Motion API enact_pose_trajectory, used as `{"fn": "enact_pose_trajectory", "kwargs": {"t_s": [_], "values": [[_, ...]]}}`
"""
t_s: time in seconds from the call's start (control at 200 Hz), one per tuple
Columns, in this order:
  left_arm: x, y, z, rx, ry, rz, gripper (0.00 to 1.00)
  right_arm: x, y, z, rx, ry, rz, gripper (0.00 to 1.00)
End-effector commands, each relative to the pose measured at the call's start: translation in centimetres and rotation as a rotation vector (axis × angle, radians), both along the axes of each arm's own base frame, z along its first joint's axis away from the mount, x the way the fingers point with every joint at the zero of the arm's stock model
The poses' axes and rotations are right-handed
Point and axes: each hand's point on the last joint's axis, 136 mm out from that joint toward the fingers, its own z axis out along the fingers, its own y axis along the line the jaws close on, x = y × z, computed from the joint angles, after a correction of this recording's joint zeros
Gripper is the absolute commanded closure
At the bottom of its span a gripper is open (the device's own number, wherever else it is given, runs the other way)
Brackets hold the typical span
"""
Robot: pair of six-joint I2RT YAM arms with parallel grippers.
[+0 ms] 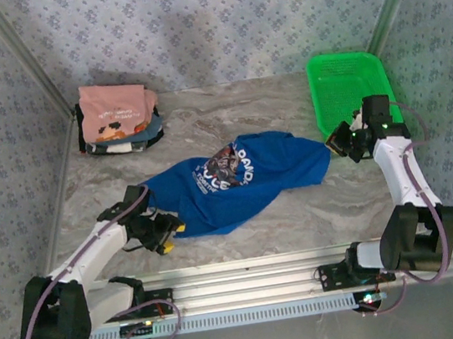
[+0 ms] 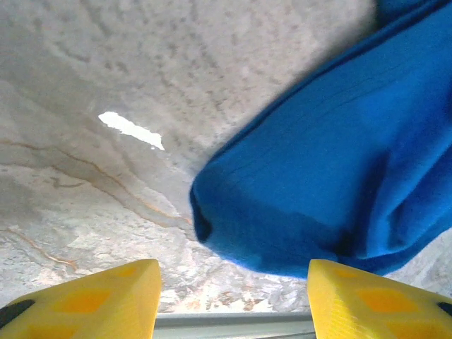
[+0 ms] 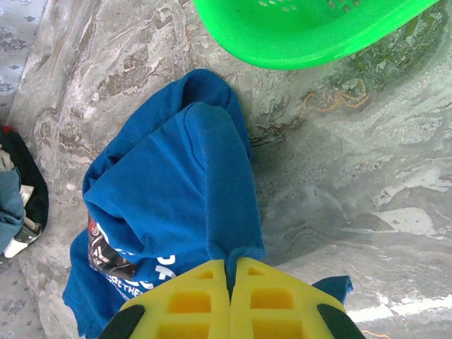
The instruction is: Fold and stack the t-shirts
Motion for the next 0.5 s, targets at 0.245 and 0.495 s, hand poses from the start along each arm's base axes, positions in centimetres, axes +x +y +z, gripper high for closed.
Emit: {"fn": "enact_pose_trajectory", "kwargs": {"t_s": [0.245, 0.495], "values": [[2.1, -1.2, -0.8, -0.066, -0.009, 0.116, 0.45, 0.2, 0.8, -0.3, 0.006, -0.008, 0.037, 1.00], [2.4, -1.4, -1.6, -0.067, 0.002, 0.112, 0.63, 0.1, 1.1, -0.6, 0.011, -0.006, 0.041, 1.00]]}}
